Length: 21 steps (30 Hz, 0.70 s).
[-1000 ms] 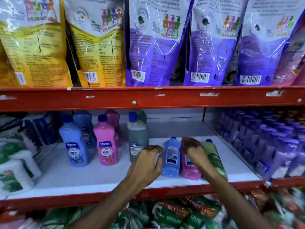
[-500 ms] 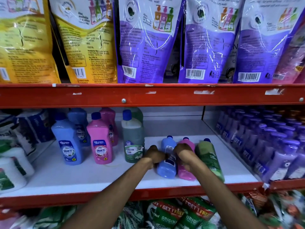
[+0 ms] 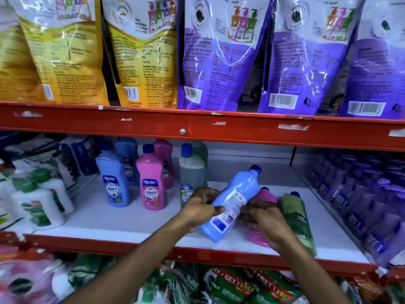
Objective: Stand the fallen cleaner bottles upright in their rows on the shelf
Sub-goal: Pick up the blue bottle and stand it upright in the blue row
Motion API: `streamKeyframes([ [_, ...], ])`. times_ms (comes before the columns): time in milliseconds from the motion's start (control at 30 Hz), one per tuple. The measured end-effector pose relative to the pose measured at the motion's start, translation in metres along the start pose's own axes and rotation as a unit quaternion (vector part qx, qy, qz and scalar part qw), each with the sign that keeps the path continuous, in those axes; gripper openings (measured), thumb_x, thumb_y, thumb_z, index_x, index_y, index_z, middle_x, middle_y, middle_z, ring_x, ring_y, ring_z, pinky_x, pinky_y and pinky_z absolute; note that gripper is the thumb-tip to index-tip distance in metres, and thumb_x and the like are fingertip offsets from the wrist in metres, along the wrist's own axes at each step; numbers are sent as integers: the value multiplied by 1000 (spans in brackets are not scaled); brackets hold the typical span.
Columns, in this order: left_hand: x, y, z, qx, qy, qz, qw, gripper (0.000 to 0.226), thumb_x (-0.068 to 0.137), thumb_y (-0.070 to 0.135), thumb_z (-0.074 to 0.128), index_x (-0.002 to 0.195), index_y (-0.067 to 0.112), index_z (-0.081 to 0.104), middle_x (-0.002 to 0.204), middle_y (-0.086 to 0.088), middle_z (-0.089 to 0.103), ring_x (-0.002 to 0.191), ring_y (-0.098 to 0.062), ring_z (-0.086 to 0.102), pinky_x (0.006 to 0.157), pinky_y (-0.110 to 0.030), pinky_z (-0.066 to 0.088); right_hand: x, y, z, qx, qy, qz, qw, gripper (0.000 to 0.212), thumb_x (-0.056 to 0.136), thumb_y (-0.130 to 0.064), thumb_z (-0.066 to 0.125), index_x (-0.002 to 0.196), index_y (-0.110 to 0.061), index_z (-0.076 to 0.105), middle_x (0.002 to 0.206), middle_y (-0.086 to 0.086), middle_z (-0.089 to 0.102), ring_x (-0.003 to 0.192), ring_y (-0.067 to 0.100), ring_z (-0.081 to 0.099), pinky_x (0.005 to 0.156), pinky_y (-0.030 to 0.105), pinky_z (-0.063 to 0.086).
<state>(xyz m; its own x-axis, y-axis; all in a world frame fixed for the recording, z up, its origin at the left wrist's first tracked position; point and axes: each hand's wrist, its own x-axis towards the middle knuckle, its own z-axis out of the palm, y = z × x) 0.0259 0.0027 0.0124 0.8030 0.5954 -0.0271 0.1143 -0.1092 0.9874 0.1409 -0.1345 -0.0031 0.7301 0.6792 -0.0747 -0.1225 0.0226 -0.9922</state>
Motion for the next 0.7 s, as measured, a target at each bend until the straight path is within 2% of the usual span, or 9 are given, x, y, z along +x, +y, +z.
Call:
streamKeyframes([
  [67,-21,1,-25,-28,-12,29,999,42,84,-14,63,125,-5,55,108,-16,67,100,-24,63,90,-38,55,-8,-1,16,37,-18,-44,998,12,89,7,58,91,2,68,83,12,76,72,26,72,66,28,63],
  [167,-52,-5,-69,-47,-6,56,997,44,86,-13,61,128,-2,50,111,-12,67,103,-22,64,98,-44,52,-21,0,60,44,-59,-98,992,19,87,3,64,98,-11,70,91,3,80,82,17,75,69,25,62],
  [267,-78,-19,-117,-34,27,73,996,46,87,-11,62,128,4,50,112,-5,71,101,-14,68,93,-34,56,-33,10,114,-1,-76,-153,985,24,85,3,68,97,-17,73,95,-3,80,89,15,75,78,31,61],
  [333,-91,-32,-151,-26,51,85,995,46,87,-11,60,129,2,48,119,-10,69,107,-20,68,95,-38,56,-38,18,155,-15,-78,-178,981,28,85,4,67,99,-19,73,99,-4,79,95,15,74,83,34,60],
  [433,-99,-50,-201,-4,74,112,991,45,90,-8,59,131,7,48,128,-11,66,118,-23,66,100,-42,55,-38,27,217,-26,-69,-204,976,34,85,5,66,98,-27,69,100,-11,78,93,2,73,79,19,57],
  [500,-99,-59,-232,14,80,126,989,44,92,-5,57,128,18,50,129,-2,65,118,-13,65,99,-34,56,-35,33,255,-61,-39,-225,972,33,86,0,68,100,-30,66,104,-11,75,91,-6,70,80,14,55],
  [567,-94,-66,-255,32,79,141,986,43,94,-5,55,128,21,49,130,2,63,118,-6,64,96,-25,55,-30,38,284,-97,-22,-238,966,34,86,-6,69,106,-33,63,101,-22,70,89,-14,67,79,6,51],
  [633,-84,-74,-277,53,87,154,983,43,94,-6,54,131,15,48,132,-2,61,121,-11,61,98,-30,54,-27,41,309,-126,-10,-248,961,37,87,-7,68,108,-35,61,97,-32,65,87,-20,63,73,0,47],
  [700,-75,-81,-291,52,90,148,984,43,93,-9,53,133,5,45,133,-11,60,118,-16,61,98,-36,54,-21,46,325,-143,5,-256,956,37,86,-4,67,111,-30,65,96,-30,66,85,-19,63,71,-1,46],
])
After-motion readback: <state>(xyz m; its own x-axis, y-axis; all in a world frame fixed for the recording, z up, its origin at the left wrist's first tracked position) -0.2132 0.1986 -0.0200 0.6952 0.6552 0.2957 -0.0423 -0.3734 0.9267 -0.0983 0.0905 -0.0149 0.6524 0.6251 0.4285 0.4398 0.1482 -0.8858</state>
